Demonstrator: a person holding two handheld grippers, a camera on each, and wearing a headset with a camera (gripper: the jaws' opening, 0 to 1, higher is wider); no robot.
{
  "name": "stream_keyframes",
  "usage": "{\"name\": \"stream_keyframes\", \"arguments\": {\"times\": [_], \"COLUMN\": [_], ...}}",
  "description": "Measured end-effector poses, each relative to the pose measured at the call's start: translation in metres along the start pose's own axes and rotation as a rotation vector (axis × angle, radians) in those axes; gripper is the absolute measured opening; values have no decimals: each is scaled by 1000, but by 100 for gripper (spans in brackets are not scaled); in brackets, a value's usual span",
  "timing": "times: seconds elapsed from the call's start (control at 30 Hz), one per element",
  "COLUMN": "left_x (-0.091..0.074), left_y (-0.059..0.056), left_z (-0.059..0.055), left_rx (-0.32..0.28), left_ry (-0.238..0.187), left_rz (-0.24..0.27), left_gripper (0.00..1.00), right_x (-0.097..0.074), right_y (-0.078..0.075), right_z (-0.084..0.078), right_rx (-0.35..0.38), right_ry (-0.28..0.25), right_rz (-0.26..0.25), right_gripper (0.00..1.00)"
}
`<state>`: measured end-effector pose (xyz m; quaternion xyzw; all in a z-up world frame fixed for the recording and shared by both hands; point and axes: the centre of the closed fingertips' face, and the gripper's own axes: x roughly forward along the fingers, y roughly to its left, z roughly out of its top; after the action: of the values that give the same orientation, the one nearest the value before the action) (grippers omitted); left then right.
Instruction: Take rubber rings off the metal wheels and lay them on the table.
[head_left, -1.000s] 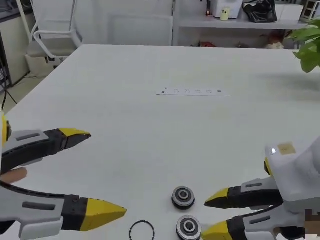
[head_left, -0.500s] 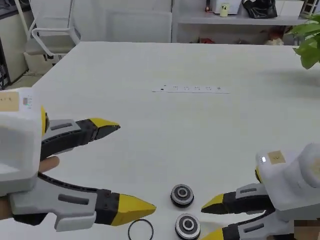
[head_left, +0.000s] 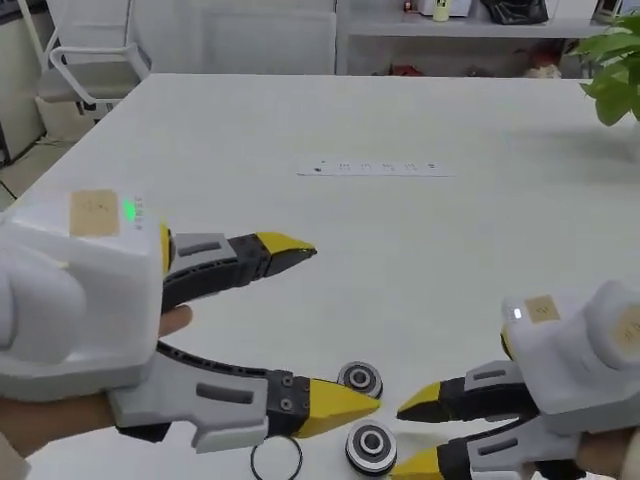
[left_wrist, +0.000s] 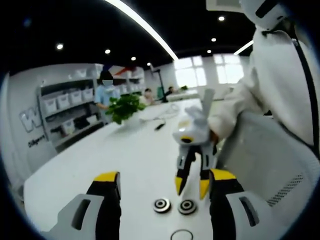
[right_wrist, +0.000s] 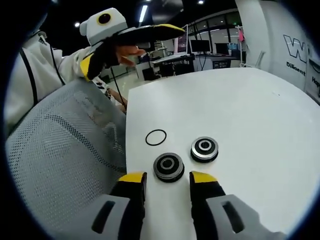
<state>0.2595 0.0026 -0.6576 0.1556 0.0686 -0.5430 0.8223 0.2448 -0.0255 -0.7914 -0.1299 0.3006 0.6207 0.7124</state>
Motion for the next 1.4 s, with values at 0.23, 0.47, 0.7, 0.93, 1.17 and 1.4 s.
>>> {"name": "stream_keyframes", "arguments": {"times": [0.23,0.47,0.7,0.93,1.17,1.4], "left_x": [18,34,41,47,51,56], "left_y": [-17,-28,-35,-38,-38,-38], "left_z": [-20,-40,-56,-70,-86,-96], "left_rx": [26,5,-23,-40,-53,-86], "left_ry": [26,50,69,79,107,114], "left_rz": [-94,-155,-199,-220,-210,-205], "left_gripper": [59,54,49,38,31,26], "right_x": [2,2,4,6,7,10], "right_y": [-1,-4,-4,-5,-7,-6], "right_z": [-1,-2,-5,-6,-7,-9], "right_rx": [3,6,6,7,10,8], "right_ry": [3,4,11,11,4,8], "right_rz": [-2,-14,-12,-2,-1,10], "right_gripper": [30,31,30,29,27,26]}}
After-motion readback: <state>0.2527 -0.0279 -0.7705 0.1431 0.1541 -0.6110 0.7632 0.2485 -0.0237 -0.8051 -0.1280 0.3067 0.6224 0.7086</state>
